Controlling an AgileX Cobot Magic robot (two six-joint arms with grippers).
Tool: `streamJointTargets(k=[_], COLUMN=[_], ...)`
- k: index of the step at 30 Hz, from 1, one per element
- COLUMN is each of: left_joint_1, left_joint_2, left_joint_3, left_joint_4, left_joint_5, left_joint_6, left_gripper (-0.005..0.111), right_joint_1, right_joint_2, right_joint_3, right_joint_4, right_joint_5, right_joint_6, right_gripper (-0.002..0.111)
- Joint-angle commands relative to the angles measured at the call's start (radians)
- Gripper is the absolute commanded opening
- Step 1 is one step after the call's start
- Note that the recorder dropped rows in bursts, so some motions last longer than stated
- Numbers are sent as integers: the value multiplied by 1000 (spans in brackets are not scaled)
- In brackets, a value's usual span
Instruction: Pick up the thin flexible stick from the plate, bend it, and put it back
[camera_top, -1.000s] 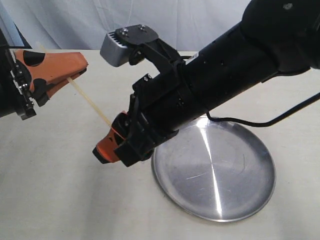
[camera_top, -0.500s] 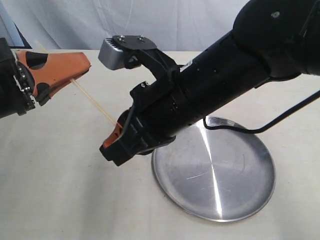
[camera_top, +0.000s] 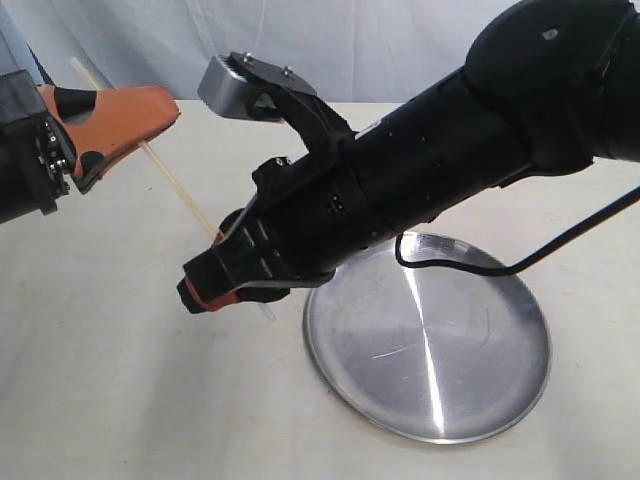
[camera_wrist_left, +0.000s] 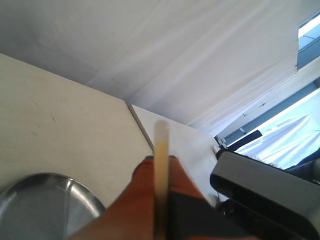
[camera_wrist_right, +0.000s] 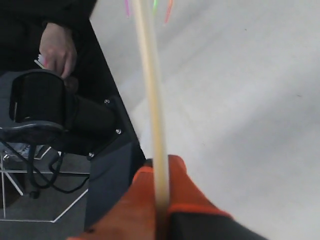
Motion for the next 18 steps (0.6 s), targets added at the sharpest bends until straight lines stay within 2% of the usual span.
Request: streamJointTargets(k=[1, 18], left_joint_1=[-24, -36], left_joint_2=[0, 0], left_joint_3=[12, 12], left_joint_4=[122, 241], left_joint_5=[-39, -24], left_joint_6=[45, 91], left_gripper=[0, 0], right_joint_1=[-7, -7], right_joint_2=[-5, -5], right_joint_3=[-16, -16], right_joint_4=[175, 318], right_joint_5=[-137, -249], right_joint_6=[3, 3], right_gripper=[-1, -1])
